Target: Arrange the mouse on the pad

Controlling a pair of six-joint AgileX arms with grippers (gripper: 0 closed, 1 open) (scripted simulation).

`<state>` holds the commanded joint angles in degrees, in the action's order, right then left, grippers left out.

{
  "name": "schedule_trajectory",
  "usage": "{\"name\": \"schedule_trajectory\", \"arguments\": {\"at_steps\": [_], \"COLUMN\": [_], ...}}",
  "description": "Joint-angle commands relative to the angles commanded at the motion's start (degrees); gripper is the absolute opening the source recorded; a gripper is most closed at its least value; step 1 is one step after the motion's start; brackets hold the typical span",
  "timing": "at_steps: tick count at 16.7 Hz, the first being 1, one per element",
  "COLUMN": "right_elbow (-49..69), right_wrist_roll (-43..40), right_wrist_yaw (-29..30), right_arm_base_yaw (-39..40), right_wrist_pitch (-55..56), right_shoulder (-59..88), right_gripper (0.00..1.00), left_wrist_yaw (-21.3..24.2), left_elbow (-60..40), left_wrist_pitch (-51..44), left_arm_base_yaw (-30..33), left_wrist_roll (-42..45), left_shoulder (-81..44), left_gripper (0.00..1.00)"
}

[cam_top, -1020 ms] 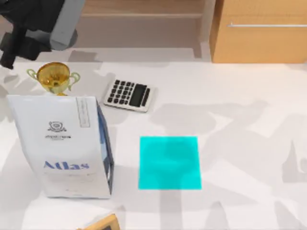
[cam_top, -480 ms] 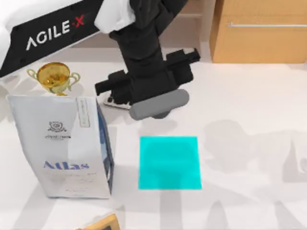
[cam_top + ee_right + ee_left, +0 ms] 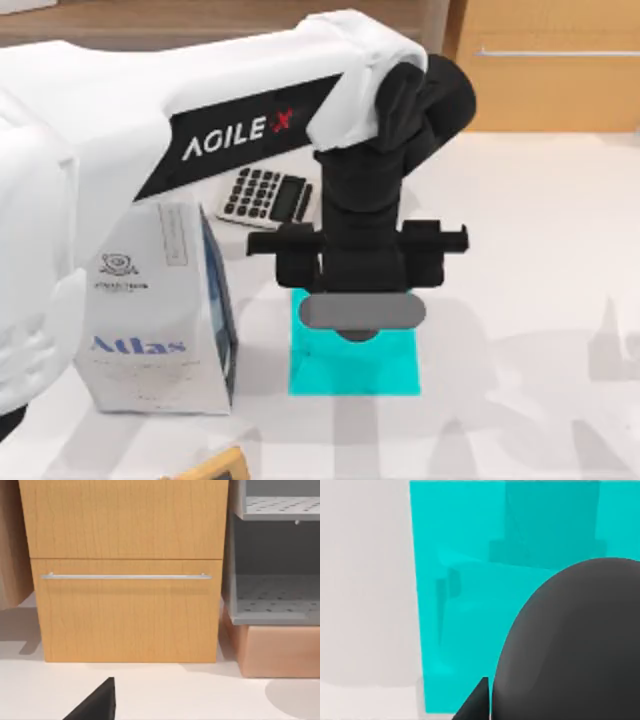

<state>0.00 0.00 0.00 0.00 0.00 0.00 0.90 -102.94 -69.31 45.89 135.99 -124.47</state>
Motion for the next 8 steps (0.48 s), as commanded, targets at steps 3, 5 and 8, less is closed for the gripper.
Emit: {"name": "schedule_trajectory", "arguments": {"at_steps": [3,5,8], "right_elbow": [0.0,0.0,0.0], "right_wrist_roll": [0.0,0.0,0.0], "right_wrist_yaw": [0.0,0.0,0.0], "right_arm_base_yaw": [0.0,0.0,0.0], "right_wrist_pitch": [0.0,0.0,0.0], "right_shoulder": [0.0,0.0,0.0], "right_gripper": [1.0,1.0,1.0], "left_wrist_yaw": [0.11,0.39,2.24], "left_elbow": [-0.08,0.0,0.87], "left_wrist_pitch": [0.13,0.18,0.41], "left_arm_base_yaw": [-0.22,0.03,1.31], "left_wrist_roll": [0.04,0.26,1.38], "left_shoulder": [0.12,0.13,-0.05], "left_gripper": [0.0,0.0,0.0]}}
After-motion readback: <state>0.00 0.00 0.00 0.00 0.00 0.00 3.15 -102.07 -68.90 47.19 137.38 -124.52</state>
